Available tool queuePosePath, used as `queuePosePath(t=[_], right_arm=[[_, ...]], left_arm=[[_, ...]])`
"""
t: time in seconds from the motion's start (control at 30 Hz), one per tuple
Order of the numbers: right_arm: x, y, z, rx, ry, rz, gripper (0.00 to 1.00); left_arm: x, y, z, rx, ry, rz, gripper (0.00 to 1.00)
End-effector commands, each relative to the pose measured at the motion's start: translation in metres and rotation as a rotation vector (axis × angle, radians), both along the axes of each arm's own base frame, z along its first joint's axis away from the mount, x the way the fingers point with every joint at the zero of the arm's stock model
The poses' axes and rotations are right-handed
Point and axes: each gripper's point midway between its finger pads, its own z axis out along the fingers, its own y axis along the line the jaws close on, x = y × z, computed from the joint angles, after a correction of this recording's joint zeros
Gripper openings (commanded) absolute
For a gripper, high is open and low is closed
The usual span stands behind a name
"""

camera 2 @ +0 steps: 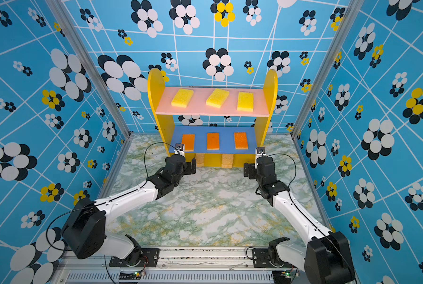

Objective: Arrange cleaning sponges on a shelf
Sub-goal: Reset both arms

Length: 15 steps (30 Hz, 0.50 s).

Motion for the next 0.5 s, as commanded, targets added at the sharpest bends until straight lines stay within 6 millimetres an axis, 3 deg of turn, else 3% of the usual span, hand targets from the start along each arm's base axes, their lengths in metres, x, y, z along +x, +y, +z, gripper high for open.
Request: queuePosePath(t=[0.0, 0.17, 0.47], right_arm=[[0.001, -0.013, -0.01, 0.002, -0.034, 0.002, 0.99], [0.004, -0.029, -0.025, -0.039, -0.102, -0.058, 0.99], [0.021, -0.04, -0.054, -0.08, -0.126, -0.126, 0.99]], left_arm=[[-0.011, 0.025, -0.006, 0.066, 0.035, 0.003, 0.99], [-0.013, 0.055, 0.001, 0.096, -0.018, 0.031, 0.99], [-0.004, 0.091, -0.007, 0.14, -0.033, 0.072, 0.99]])
